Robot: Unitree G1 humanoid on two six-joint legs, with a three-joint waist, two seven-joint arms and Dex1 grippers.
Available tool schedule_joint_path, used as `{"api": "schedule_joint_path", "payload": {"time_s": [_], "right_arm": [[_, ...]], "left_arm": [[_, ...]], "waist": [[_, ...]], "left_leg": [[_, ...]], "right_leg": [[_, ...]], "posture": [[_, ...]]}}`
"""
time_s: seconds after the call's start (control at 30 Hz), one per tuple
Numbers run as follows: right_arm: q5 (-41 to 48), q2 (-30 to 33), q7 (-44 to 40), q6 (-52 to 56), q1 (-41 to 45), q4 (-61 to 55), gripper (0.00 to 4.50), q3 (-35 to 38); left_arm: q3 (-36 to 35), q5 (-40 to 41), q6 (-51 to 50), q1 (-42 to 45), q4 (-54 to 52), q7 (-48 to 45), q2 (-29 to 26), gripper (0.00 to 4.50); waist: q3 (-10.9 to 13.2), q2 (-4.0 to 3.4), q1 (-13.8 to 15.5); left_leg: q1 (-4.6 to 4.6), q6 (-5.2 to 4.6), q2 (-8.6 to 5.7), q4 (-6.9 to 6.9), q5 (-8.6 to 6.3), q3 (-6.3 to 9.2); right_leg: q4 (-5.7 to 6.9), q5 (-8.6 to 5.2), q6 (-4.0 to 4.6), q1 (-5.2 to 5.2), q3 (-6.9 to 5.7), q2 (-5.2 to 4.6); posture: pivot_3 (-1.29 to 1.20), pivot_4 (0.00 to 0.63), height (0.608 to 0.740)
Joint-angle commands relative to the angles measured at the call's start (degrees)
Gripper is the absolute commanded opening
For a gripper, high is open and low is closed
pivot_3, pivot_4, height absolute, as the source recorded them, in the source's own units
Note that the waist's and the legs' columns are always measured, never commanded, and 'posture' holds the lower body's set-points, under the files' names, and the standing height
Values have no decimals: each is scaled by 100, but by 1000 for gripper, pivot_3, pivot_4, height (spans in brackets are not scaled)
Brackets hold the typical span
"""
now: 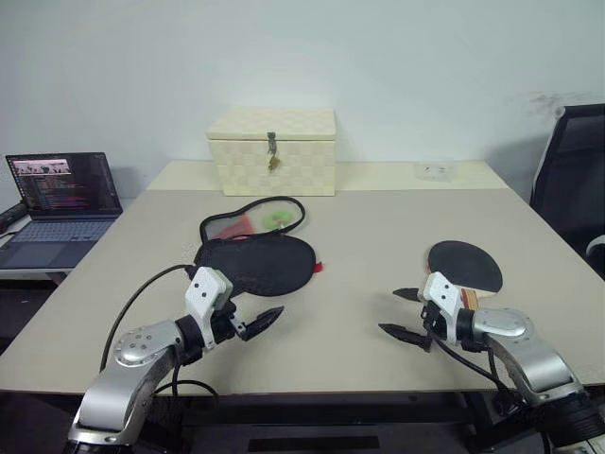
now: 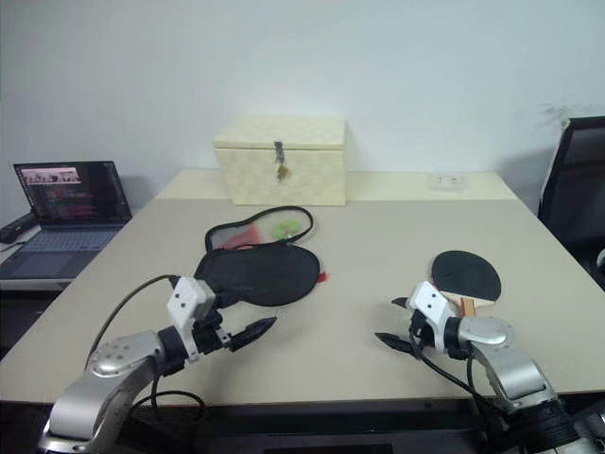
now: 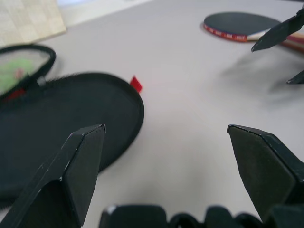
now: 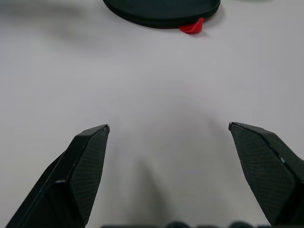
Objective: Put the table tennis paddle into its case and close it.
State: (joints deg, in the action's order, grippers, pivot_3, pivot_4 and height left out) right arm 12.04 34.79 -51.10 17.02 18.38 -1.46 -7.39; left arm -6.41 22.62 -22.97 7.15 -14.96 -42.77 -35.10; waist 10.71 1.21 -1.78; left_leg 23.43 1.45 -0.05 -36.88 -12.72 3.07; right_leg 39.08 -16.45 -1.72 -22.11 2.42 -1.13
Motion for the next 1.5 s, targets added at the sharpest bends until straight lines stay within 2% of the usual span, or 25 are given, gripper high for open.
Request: {"api": "schedule_joint_path", "payload": {"time_s": [0.03,0.2,0.3,0.43,0.63,0.77,0.97,1.27,1.37,1.5], "right_arm": [[16,122,-42,64,-103,-436,4435,71],[126,60,142,427,-231,-915,4435,115],[356,99,193,854,-165,-1312,4435,273],[473,-117,482,1253,-5,-1637,4435,247],[450,-596,830,1566,300,-1899,4435,-30],[513,-646,973,1719,395,-2039,4435,42],[564,-556,1148,1783,184,-2238,4435,219],[605,-509,1315,1886,65,-2396,4435,374],[613,-488,1350,1896,137,-2358,4500,471],[622,-491,1395,1900,242,-2262,4500,608]], "left_arm": [[-127,-35,249,107,132,-90,-73,4500],[-204,-15,465,292,628,-284,-117,4500],[-17,-115,623,602,1147,-657,-224,4500],[152,-431,1073,1215,2208,-1080,-389,4500],[542,-926,1957,2353,4095,-1718,-327,4500],[997,-1378,2570,3052,5375,-2411,-307,4500],[1463,-2101,3320,4197,7198,-2783,-139,4500],[1513,-2611,3902,4796,8278,-2702,51,4500],[1477,-2615,3926,4741,8340,-2861,108,3893],[1340,-2480,3694,4666,8344,-3052,180,2539]], "waist": [[0,0,8],[0,0,7],[0,0,9],[-1,1,10],[-1,1,6],[-1,1,8],[0,2,17],[0,2,9],[-1,2,8],[-2,5,14]], "left_leg": [[0,0,-1,-1,0,0],[-2,0,-1,-5,0,0],[-2,0,-1,-3,0,1],[-2,0,-3,-5,0,1],[0,0,-6,-1,0,0],[16,-1,-18,-1,0,3],[37,-1,-28,-8,0,2],[37,-2,-27,-9,0,3],[36,-2,-28,-9,1,3],[35,-4,-28,-12,2,6]], "right_leg": [[0,0,0,0,-1,0],[-1,0,0,4,-1,0],[0,0,0,4,-3,0],[-2,0,-1,4,-5,2],[-1,0,-1,-1,-6,8],[-1,-1,-5,-12,-11,8],[-3,-3,-10,-17,-29,9],[1,-3,-11,-18,-28,10],[3,-3,-11,-17,-28,10],[5,-3,-11,-15,-31,10]], "posture": [[0,150,740],[0,150,740],[0,150,740],[0,150,740],[0,150,740],[0,150,740],[0,150,740],[0,150,740],[0,150,740],[0,150,740]]}}
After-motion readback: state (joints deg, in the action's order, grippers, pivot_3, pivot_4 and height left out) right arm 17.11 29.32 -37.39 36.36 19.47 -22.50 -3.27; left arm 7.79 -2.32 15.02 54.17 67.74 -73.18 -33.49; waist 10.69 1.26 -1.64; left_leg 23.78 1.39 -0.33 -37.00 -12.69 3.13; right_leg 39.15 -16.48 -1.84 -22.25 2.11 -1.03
